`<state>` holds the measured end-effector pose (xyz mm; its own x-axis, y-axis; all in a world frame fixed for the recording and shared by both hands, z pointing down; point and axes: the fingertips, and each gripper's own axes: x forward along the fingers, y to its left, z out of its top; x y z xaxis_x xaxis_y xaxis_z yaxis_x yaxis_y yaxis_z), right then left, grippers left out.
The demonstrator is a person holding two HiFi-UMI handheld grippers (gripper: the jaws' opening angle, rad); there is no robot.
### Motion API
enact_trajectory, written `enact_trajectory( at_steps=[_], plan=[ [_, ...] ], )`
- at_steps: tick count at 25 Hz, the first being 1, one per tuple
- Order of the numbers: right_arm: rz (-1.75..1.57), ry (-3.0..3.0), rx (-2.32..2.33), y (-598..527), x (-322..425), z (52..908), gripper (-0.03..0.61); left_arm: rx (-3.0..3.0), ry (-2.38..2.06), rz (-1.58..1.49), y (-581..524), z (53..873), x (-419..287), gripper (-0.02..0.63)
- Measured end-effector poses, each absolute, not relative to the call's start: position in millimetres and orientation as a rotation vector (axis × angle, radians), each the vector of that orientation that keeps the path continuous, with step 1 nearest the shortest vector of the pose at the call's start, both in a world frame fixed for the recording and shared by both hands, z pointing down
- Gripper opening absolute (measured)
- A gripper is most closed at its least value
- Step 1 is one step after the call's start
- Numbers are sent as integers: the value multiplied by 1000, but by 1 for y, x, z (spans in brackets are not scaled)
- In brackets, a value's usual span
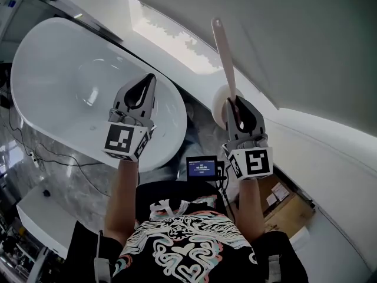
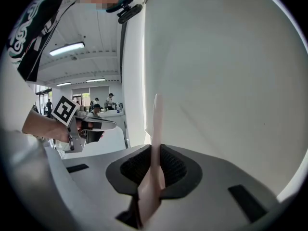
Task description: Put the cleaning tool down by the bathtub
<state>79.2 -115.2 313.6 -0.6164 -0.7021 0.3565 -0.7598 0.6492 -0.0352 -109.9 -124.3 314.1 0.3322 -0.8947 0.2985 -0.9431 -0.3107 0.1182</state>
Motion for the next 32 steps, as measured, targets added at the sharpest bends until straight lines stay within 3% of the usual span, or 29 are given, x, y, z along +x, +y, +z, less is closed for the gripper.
enact_trajectory(
  at_steps=[32],
  plan=[
    [313, -2484, 931, -156, 52, 467, 77, 2139, -1652, 391, -147, 465, -136, 17]
  ],
)
